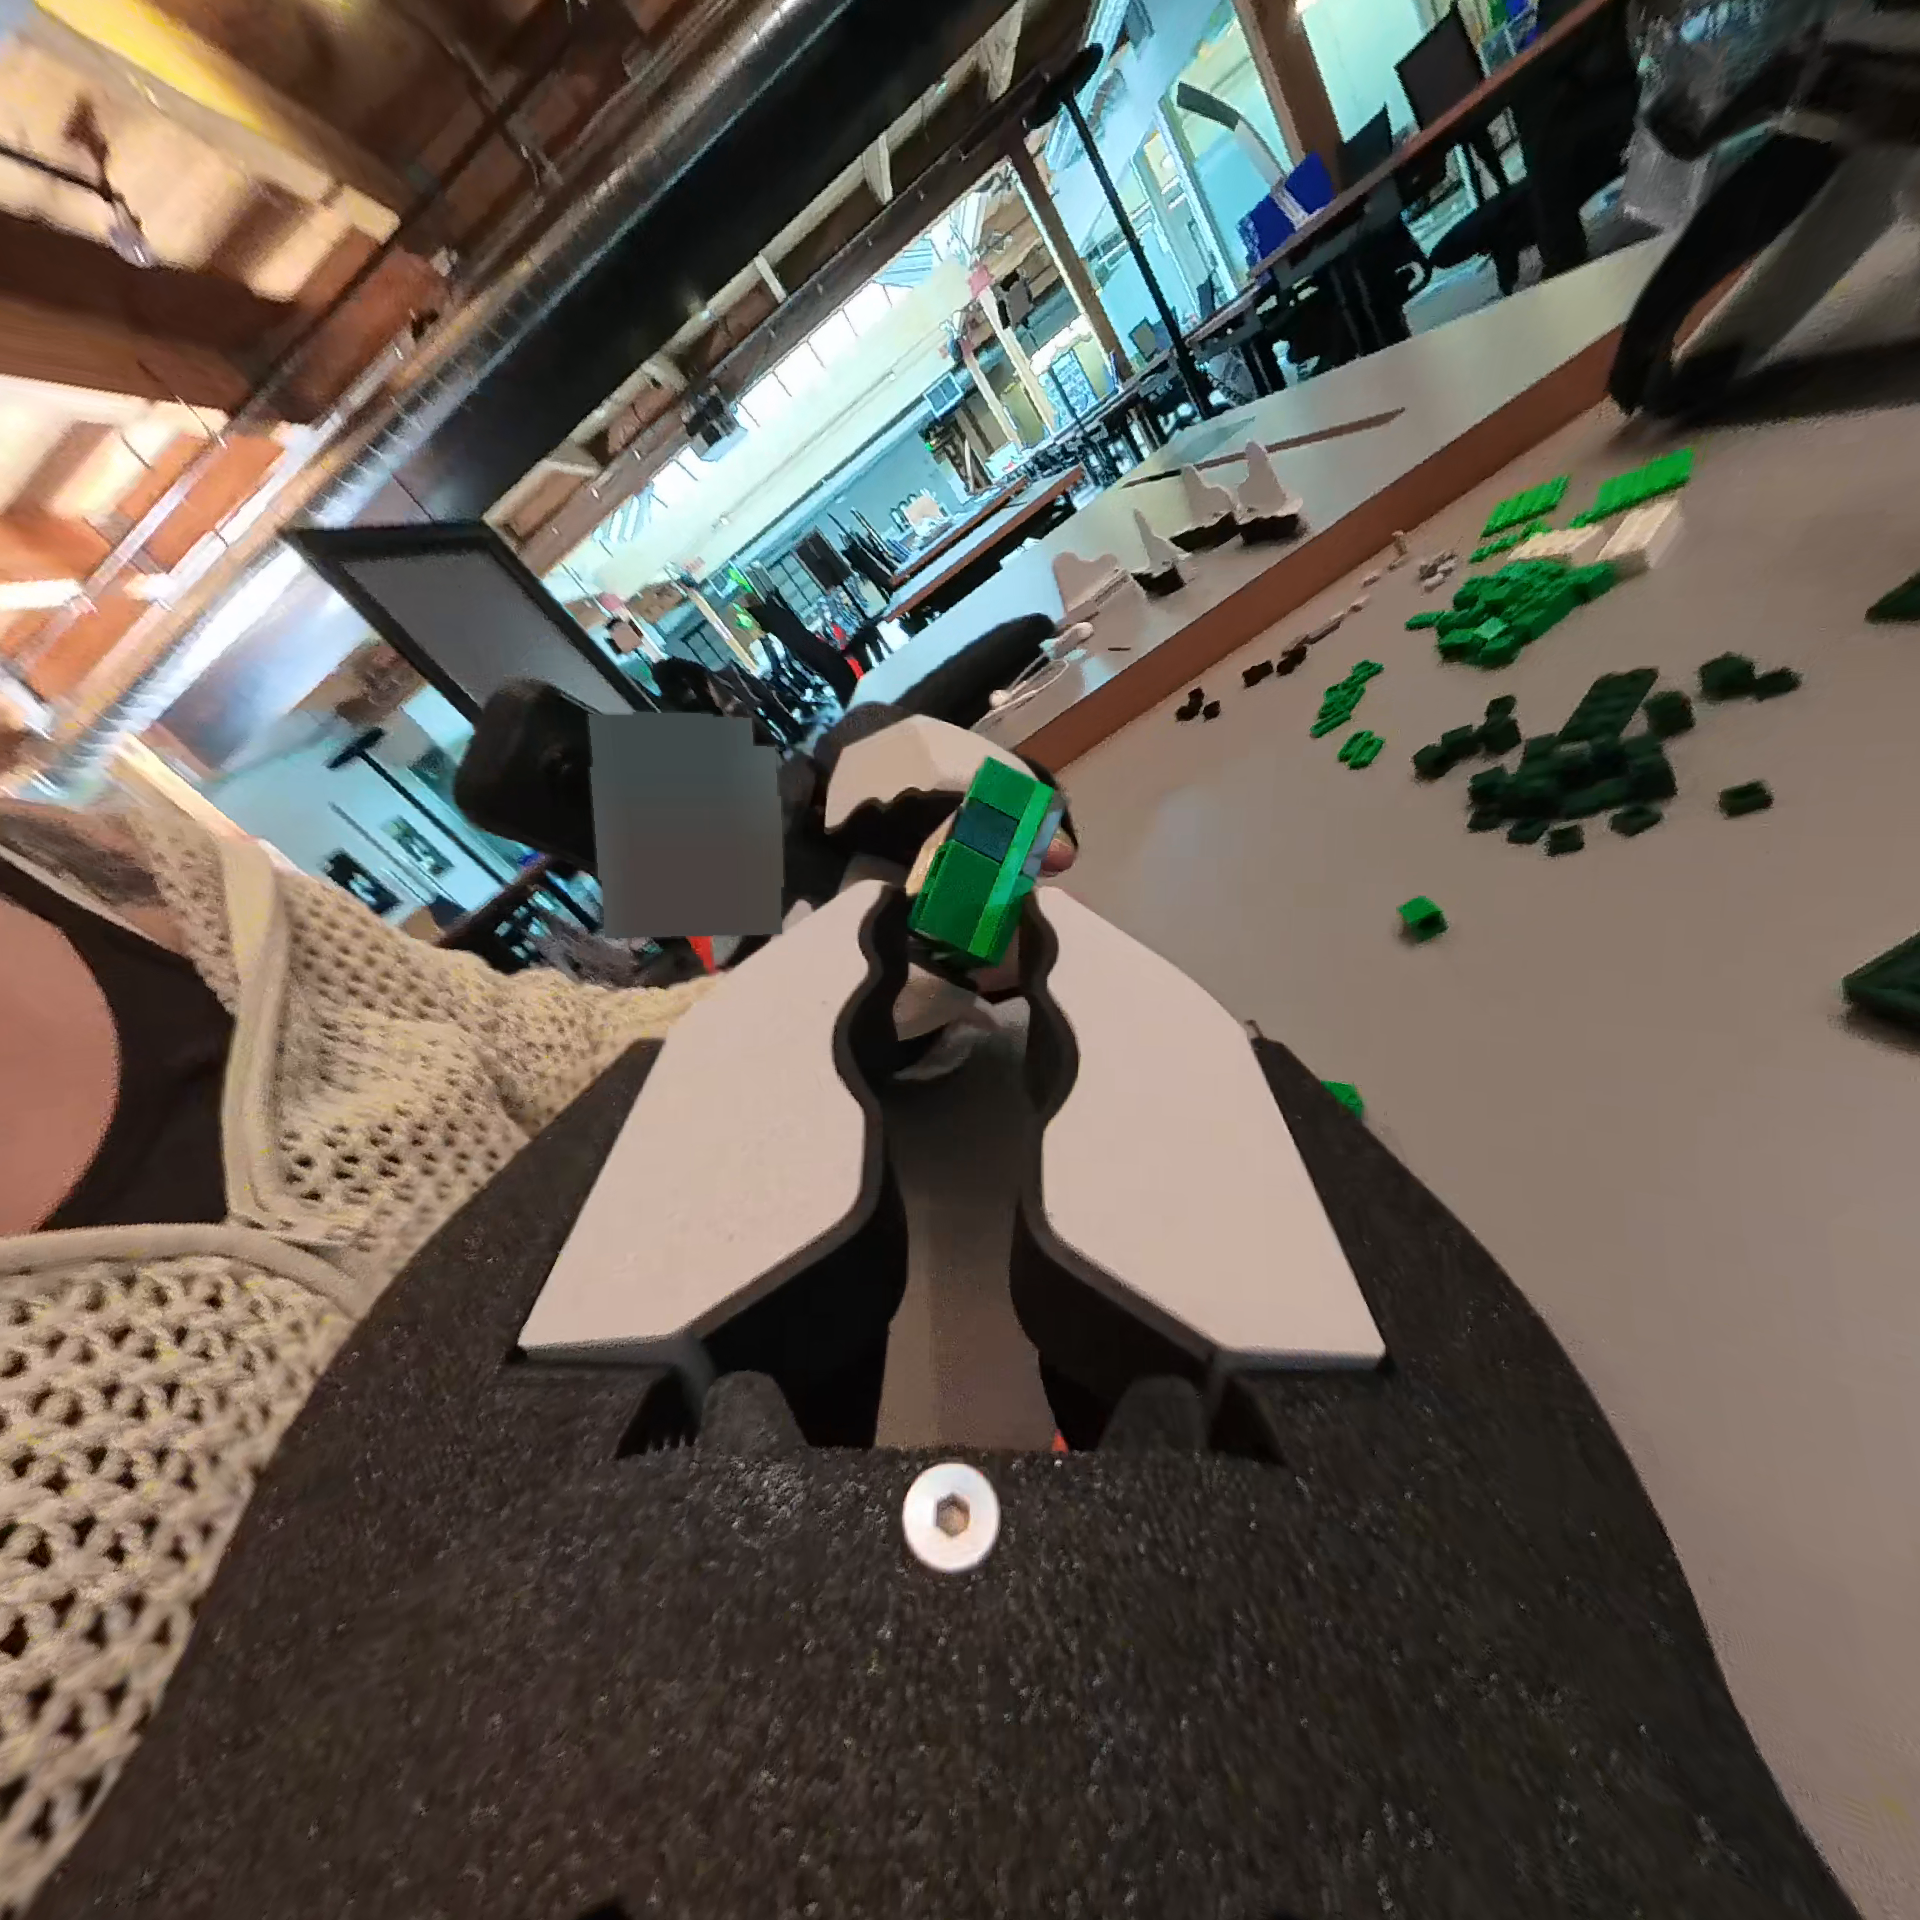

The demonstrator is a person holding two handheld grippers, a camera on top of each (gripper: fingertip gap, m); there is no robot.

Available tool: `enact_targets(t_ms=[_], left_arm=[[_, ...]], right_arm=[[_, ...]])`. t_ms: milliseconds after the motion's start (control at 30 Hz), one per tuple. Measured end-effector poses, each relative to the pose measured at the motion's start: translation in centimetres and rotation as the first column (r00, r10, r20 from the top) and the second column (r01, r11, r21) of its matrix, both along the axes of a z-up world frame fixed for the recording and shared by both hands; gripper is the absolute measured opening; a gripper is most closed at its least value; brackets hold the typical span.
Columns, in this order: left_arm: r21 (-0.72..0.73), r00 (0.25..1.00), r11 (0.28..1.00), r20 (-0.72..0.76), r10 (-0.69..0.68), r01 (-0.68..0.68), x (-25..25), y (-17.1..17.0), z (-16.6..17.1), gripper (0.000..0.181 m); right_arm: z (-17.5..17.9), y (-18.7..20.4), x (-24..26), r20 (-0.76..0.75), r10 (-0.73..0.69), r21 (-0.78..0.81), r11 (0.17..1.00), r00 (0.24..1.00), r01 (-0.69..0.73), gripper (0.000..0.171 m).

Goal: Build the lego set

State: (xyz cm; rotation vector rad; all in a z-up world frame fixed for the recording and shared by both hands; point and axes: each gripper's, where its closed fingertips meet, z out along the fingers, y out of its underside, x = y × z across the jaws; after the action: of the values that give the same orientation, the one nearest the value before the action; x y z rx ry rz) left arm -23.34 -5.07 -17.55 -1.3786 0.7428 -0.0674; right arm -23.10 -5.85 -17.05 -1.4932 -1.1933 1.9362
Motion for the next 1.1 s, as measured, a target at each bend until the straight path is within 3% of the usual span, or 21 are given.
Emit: enact_targets(t_ms=[300,533,667,833,1100], left_arm=[[-0.059,0.999,0.998,0.032,-0.011,0.013,0.1,0.2,-0.5,0.045],[0.038,0.992,0.998,-0.111,0.06,-0.056,0.3,0.2,-0.5,0.036],[0.08,0.983,0.99,-0.132,0.129,-0.119,-0.2,0.5,-0.2,0.043],[0.148,0.964,0.975,-0.188,0.19,-0.164,-0.5,0.6,0.1,0.036],[0.083,0.971,0.983,-0.164,0.176,-0.164,-0.7,0.8,-0.3,0.035]], right_arm=[[-0.2,-0.2,0.4,-0.025,-0.004,0.196,0.981,1.0,0.009,0.02],[-0.1,-0.3,0.3,-0.051,-0.049,0.331,0.941,0.997,0.063,0.019],[0.3,0.1,0.3,-0.074,-0.07,0.301,0.949,0.995,0.089,0.02],[0.9,0.1,0.1,-0.109,-0.078,0.201,0.975,0.991,0.099,0.02],[0.5,0.4,-0.1,-0.097,-0.118,0.215,0.967,0.988,0.137,0.022]])
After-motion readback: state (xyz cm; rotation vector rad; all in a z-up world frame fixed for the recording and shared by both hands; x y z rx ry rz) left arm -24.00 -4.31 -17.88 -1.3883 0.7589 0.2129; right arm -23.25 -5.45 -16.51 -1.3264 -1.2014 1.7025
